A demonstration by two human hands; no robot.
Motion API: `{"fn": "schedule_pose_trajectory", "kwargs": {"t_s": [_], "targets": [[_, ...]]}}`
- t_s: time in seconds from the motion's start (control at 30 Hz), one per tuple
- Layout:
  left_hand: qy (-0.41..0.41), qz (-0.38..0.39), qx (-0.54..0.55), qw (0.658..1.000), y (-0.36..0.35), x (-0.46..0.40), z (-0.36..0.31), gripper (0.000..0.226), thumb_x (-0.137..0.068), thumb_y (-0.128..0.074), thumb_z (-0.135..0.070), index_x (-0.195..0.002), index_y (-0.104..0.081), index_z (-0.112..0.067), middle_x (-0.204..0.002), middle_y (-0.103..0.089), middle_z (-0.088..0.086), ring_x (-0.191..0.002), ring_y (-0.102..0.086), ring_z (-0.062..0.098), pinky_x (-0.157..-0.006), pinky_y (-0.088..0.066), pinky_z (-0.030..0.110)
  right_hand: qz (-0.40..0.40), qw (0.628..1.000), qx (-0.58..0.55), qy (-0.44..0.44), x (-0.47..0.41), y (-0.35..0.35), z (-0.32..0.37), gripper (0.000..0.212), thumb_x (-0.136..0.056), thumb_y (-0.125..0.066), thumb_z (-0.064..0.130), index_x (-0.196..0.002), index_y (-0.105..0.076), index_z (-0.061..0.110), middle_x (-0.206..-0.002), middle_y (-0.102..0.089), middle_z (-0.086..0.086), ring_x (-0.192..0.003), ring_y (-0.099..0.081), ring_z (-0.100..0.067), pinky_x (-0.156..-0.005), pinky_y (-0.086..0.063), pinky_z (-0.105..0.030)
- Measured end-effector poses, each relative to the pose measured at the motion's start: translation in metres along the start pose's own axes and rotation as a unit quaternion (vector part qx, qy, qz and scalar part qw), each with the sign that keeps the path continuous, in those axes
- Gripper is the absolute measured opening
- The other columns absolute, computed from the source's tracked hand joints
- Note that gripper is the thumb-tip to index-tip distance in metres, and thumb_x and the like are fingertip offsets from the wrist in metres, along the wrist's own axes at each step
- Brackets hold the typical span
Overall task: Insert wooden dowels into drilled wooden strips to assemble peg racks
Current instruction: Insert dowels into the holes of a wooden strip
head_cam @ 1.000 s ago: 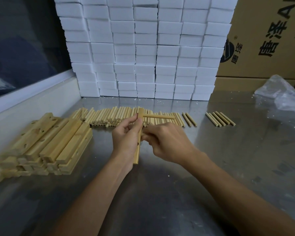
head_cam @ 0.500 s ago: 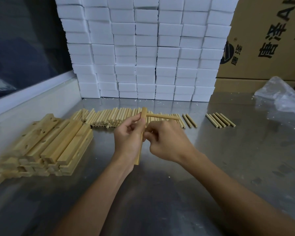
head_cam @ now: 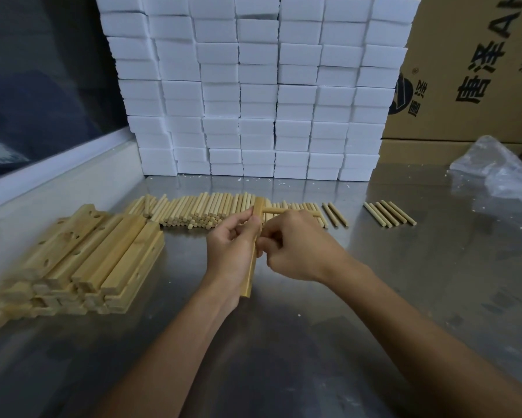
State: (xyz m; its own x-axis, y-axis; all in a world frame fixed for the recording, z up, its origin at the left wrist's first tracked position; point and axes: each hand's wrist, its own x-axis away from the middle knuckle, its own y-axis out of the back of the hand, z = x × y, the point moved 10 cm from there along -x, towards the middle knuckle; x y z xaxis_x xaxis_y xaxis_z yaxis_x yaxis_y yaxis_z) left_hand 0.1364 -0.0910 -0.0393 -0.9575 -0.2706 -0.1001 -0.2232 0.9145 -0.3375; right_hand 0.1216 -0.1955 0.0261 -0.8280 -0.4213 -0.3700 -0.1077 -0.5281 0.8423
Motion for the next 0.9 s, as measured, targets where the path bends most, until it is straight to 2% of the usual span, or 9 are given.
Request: {"fn": "schedule_pose_trajectory", "kwargs": {"t_s": [0.1, 0.17, 0.33, 0.47, 0.5, 0.6, 0.7, 0.8, 0.9], "targets": [[0.023, -0.014, 0.022, 0.999, 0.004, -0.002, 0.002, 0.013, -0.093, -0.066, -0.013, -0.092, -0.07, -0.025, -0.083, -0.068, 0.005, -0.073, -0.064, 0.016, -0.07, -0.058, 0.034, -0.019, 0.991, 0.125, 0.053, 0.003, 0.003, 0.014, 0.019, -0.091, -0.055, 0.025, -0.086, -0.073, 0.025, -0.07, -0.065, 0.003, -0.067, -0.06, -0.021, -0.057, -0.043, -0.032], [0.04, -0.028, 0.044, 0.998, 0.008, -0.004, 0.002, 0.009, -0.093, -0.066, -0.014, -0.093, -0.071, -0.022, -0.085, -0.067, 0.009, -0.072, -0.062, 0.018, -0.068, -0.056, 0.035, -0.055, 0.982, 0.171, 0.055, 0.005, 0.008, 0.018, 0.021, -0.095, -0.052, 0.038, -0.091, -0.071, 0.03, -0.074, -0.065, 0.006, -0.073, -0.062, -0.024, -0.055, -0.039, -0.031], [0.096, -0.032, 0.088, 0.991, 0.008, -0.004, 0.013, 0.01, -0.096, -0.062, -0.013, -0.098, -0.071, -0.017, -0.078, -0.074, 0.006, -0.067, -0.068, 0.016, -0.057, -0.057, 0.029, -0.087, 0.99, 0.084, 0.067, 0.005, 0.018, 0.022, 0.013, -0.088, -0.066, 0.032, -0.085, -0.068, 0.02, -0.084, -0.065, 0.006, -0.075, -0.062, -0.02, -0.065, -0.053, -0.038], [0.122, -0.034, 0.1, 0.987, 0.013, -0.007, 0.02, 0.013, -0.096, -0.062, -0.014, -0.105, -0.072, -0.013, -0.09, -0.076, 0.012, -0.08, -0.071, 0.023, -0.065, -0.059, 0.033, -0.103, 0.991, 0.036, 0.074, 0.004, 0.026, 0.025, 0.017, -0.087, -0.064, 0.028, -0.079, -0.071, 0.014, -0.076, -0.068, 0.006, -0.072, -0.064, -0.012, -0.069, -0.055, -0.034], [0.126, -0.03, 0.099, 0.987, 0.013, -0.008, 0.021, 0.017, -0.096, -0.063, -0.014, -0.109, -0.071, -0.01, -0.087, -0.075, 0.012, -0.079, -0.071, 0.022, -0.065, -0.058, 0.033, -0.12, 0.99, 0.021, 0.074, 0.005, 0.03, 0.025, 0.018, -0.087, -0.064, 0.027, -0.079, -0.072, 0.013, -0.075, -0.069, 0.005, -0.072, -0.064, -0.012, -0.069, -0.055, -0.035], [0.133, -0.024, 0.098, 0.986, 0.013, -0.009, 0.023, 0.027, -0.096, -0.063, -0.016, -0.119, -0.067, -0.004, -0.074, -0.069, 0.007, -0.062, -0.064, 0.017, -0.052, -0.052, 0.027, -0.199, 0.976, -0.022, 0.086, 0.012, 0.049, 0.03, 0.019, -0.087, -0.065, 0.025, -0.079, -0.072, 0.01, -0.077, -0.07, 0.001, -0.072, -0.065, -0.016, -0.068, -0.053, -0.038], [0.152, -0.031, 0.111, 0.982, 0.016, -0.008, 0.025, 0.028, -0.096, -0.062, -0.018, -0.119, -0.066, -0.004, -0.085, -0.067, 0.012, -0.052, -0.058, 0.017, -0.047, -0.049, 0.027, -0.312, 0.942, -0.056, 0.111, 0.022, 0.078, 0.029, 0.024, -0.09, -0.062, 0.019, -0.071, -0.069, 0.007, -0.067, -0.067, 0.001, -0.062, -0.062, -0.014, -0.06, -0.05, -0.036], [0.166, -0.04, 0.126, 0.977, 0.022, -0.009, 0.027, 0.027, -0.098, -0.06, -0.02, -0.118, -0.064, -0.001, -0.086, -0.065, 0.013, -0.048, -0.053, 0.016, -0.043, -0.048, 0.024, -0.369, 0.923, -0.095, 0.048, 0.024, 0.096, -0.014, 0.03, -0.093, -0.058, 0.02, -0.067, -0.065, 0.005, -0.062, -0.066, 0.001, -0.059, -0.062, -0.013, -0.059, -0.051, -0.037], [0.176, -0.035, 0.118, 0.977, 0.027, -0.011, 0.029, 0.032, -0.099, -0.058, -0.024, -0.122, -0.062, -0.002, -0.081, -0.059, 0.008, -0.054, -0.049, 0.015, -0.045, -0.047, 0.023, -0.315, 0.931, -0.13, -0.127, 0.018, 0.077, -0.096, 0.031, -0.095, -0.056, 0.025, -0.074, -0.068, 0.005, -0.069, -0.07, -0.005, -0.071, -0.068, -0.023, -0.07, -0.055, -0.045]]}}
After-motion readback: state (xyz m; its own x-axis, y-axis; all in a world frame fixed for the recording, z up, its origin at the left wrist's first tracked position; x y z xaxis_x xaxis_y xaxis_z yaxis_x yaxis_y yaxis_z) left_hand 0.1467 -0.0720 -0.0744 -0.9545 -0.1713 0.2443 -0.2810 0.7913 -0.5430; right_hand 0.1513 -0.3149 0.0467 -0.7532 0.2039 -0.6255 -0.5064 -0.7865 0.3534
